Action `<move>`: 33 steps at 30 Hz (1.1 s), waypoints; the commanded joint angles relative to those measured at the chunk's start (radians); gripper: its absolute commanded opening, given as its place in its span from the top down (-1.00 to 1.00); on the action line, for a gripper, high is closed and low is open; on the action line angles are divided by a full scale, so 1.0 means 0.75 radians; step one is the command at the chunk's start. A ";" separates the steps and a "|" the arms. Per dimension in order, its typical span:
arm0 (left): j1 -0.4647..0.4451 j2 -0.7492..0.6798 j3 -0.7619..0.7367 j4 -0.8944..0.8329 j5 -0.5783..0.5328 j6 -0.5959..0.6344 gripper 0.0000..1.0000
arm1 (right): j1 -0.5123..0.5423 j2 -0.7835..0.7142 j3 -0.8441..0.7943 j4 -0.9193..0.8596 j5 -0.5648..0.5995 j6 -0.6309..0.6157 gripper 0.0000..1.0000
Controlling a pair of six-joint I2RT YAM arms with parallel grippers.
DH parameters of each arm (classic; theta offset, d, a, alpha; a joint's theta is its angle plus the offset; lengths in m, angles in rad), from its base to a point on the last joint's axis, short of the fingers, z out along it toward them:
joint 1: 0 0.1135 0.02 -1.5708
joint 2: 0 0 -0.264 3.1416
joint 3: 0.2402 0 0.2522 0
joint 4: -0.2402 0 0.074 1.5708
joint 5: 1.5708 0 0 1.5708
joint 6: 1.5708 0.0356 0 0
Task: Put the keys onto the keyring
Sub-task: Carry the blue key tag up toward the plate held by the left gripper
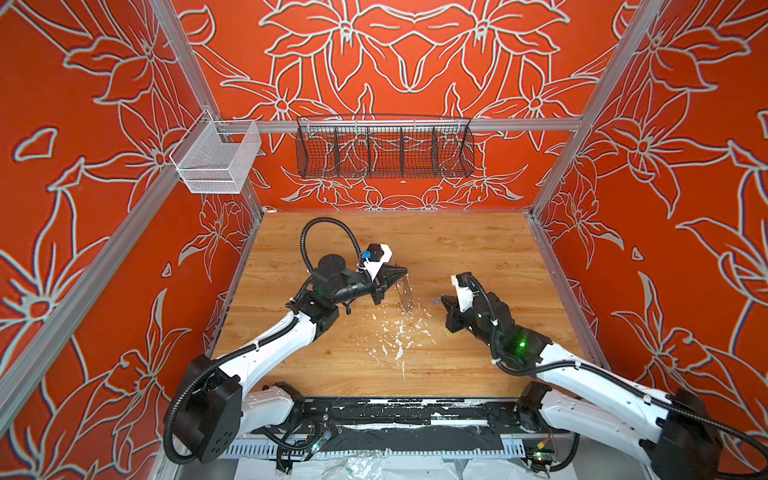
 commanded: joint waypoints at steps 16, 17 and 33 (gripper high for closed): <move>-0.083 -0.001 0.074 -0.087 0.185 0.246 1.00 | 0.181 -0.217 -0.010 0.096 -0.072 -0.211 1.00; -0.087 0.001 0.075 -0.094 0.187 0.255 1.00 | 0.186 -0.222 -0.013 0.100 -0.089 -0.216 1.00; -0.141 0.013 0.076 -0.135 0.202 0.395 1.00 | 0.196 -0.172 -0.001 0.271 -0.279 -0.127 1.00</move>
